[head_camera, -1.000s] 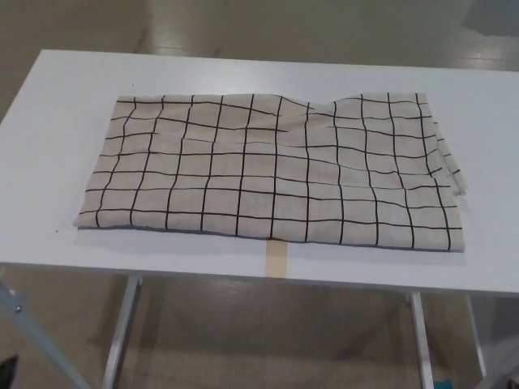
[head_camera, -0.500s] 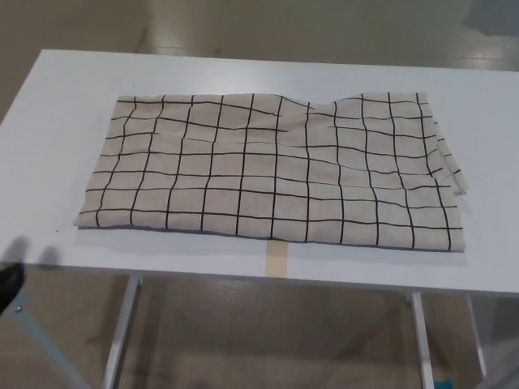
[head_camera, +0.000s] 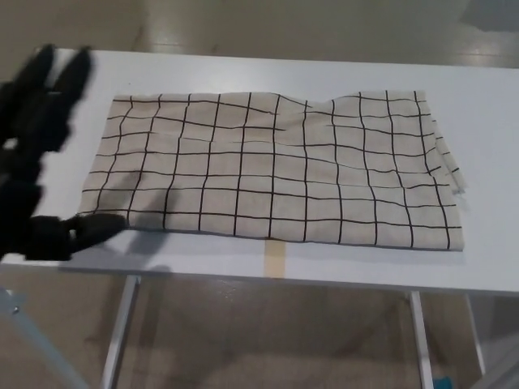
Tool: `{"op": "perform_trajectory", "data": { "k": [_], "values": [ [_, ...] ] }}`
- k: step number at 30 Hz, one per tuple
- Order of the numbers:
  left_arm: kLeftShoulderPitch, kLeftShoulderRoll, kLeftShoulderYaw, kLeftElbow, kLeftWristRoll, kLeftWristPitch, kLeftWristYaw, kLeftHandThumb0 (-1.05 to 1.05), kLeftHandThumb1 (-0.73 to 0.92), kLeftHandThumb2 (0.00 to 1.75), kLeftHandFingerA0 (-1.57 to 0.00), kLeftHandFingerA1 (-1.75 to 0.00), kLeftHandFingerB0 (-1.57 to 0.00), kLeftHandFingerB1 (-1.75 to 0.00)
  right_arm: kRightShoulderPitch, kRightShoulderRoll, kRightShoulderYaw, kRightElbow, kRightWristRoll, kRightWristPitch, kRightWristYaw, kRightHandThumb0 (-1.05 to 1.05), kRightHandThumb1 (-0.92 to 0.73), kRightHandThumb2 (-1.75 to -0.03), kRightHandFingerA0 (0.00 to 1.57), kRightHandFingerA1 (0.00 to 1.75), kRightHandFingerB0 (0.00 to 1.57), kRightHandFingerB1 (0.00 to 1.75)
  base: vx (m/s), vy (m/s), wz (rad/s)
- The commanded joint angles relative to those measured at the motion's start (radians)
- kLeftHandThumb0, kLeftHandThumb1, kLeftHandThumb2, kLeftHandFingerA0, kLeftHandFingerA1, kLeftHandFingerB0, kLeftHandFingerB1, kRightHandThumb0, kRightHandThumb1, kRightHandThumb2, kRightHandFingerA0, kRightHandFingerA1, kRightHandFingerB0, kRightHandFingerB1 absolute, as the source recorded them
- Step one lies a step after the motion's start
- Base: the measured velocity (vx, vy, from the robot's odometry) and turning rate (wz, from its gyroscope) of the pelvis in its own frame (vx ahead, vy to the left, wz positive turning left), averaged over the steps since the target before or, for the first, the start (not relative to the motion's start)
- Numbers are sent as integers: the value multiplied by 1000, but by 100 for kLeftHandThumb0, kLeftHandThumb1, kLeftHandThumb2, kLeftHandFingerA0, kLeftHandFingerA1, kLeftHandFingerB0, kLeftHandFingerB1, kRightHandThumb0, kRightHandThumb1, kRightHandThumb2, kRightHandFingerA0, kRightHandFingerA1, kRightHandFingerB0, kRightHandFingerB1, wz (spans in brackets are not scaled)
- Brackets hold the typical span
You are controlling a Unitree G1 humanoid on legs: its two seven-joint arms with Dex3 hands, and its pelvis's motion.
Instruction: Use the left hand to fold a white towel with checkered patterns in half.
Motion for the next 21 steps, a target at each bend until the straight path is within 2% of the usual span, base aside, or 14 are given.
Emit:
{"op": "perform_trajectory", "data": {
  "k": [1,9,12,21],
  "values": [
    [-94,37,-151,61,173,247,-178,-24,46,54,0,0,0,0,15,-8,9,-1,-18,-9,-9,-41,-62,-59,34,38,33,33,0,0,0],
    [-187,60,-267,163,226,325,-150,-25,46,54,0,0,0,0,20,-9,17,-2,-20,-7,-10,-41,-62,-59,35,38,35,34,0,0,0],
    [-263,56,-347,295,299,348,-95,-26,46,54,0,0,0,0,29,-9,14,1,-14,-18,-6,-41,-62,-59,35,39,36,34,0,0,0],
    [-365,75,-436,444,314,373,-26,-26,46,53,0,0,0,0,33,0,14,-11,-6,-12,-10,-41,-62,-59,36,40,36,34,0,0,0]
  ]
}}
